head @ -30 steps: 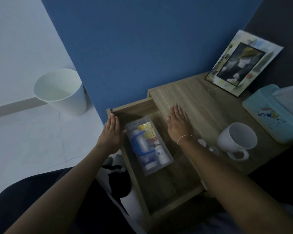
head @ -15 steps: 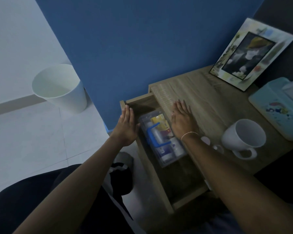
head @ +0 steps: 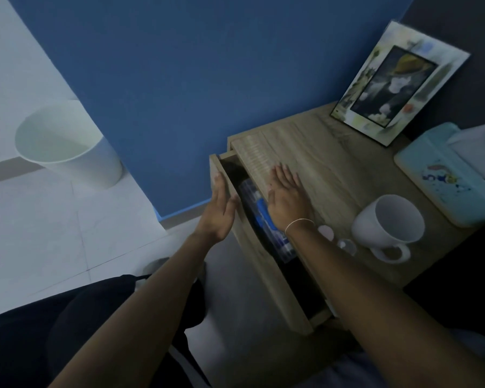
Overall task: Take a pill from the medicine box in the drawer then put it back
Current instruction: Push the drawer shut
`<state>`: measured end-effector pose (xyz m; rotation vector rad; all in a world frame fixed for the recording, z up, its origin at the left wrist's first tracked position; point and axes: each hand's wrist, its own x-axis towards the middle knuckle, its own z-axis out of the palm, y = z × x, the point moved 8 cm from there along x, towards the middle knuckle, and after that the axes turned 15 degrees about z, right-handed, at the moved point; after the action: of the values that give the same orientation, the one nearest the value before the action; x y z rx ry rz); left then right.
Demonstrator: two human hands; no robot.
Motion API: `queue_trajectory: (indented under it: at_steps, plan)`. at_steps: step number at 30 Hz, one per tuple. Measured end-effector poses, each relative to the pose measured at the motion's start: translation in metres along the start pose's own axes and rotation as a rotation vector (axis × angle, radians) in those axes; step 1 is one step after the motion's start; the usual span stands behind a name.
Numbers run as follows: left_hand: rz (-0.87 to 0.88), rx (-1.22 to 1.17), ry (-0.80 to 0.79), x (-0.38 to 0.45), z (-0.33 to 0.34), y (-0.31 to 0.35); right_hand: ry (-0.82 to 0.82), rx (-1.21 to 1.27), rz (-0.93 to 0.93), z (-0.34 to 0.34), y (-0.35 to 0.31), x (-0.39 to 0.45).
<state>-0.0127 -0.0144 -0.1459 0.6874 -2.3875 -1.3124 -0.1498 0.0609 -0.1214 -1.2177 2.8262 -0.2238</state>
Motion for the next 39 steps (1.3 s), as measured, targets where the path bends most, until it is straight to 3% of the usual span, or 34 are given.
queue_trajectory:
  at_steps: [16, 39]
  plan:
    - [0.002, 0.104, -0.165, 0.037, 0.023, -0.005, 0.026, 0.044, 0.009, -0.003, -0.001, -0.001]
    - [0.008, 0.123, -0.138, 0.043, 0.029, -0.004, 0.038, 0.063, 0.006, -0.002, 0.000, -0.001]
